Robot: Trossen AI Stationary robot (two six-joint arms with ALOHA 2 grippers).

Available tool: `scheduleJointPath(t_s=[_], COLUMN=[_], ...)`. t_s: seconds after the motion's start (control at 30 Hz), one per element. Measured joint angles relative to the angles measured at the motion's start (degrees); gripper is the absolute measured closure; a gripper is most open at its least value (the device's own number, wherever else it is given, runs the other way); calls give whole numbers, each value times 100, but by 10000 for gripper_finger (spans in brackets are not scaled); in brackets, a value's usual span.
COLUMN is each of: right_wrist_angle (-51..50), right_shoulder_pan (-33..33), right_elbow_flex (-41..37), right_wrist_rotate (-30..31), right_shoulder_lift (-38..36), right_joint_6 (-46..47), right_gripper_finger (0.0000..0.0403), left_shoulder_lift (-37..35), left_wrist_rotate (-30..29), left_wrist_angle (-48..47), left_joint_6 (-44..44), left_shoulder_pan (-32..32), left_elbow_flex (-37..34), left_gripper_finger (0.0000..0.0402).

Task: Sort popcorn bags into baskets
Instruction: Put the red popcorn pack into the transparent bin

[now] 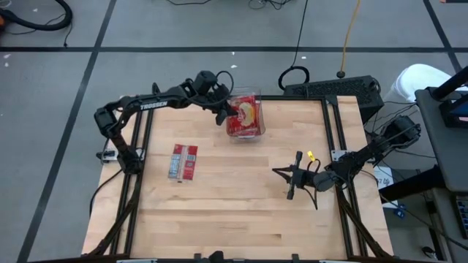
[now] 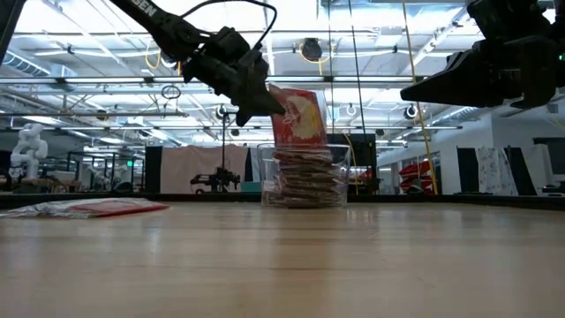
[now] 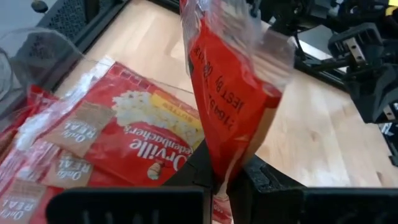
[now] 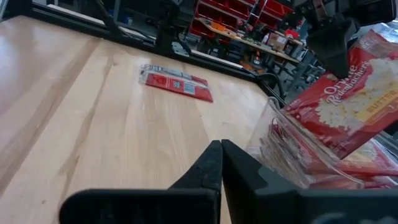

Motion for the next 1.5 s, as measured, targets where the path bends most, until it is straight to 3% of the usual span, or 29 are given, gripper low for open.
scheduleJointPath(t_s=[0.23, 0.57, 1.2, 1.5], right_wrist_angle=[0, 0, -2, 117], right_shoulder_pan=[0, 0, 0, -435], right_elbow_flex=[0, 0, 0, 0], right_wrist_rotate=[1, 2, 2, 312], right_shoulder_lift=[2, 4, 4, 4], right_joint_6=[4, 26, 28, 804], right_gripper_finger=[403, 403, 403, 403], left_shoulder_lift=[111, 157, 157, -331], left_wrist_rotate=[-47, -368, -2085, -2340], left_wrist_angle=[-167, -190, -321, -1095], left_joint_6=[-188, -180, -59, -76], left_shoulder_pan=[30, 23, -117, -262], left_elbow_flex=[4, 2, 2, 0], left_gripper_finger=[373, 315, 196, 226])
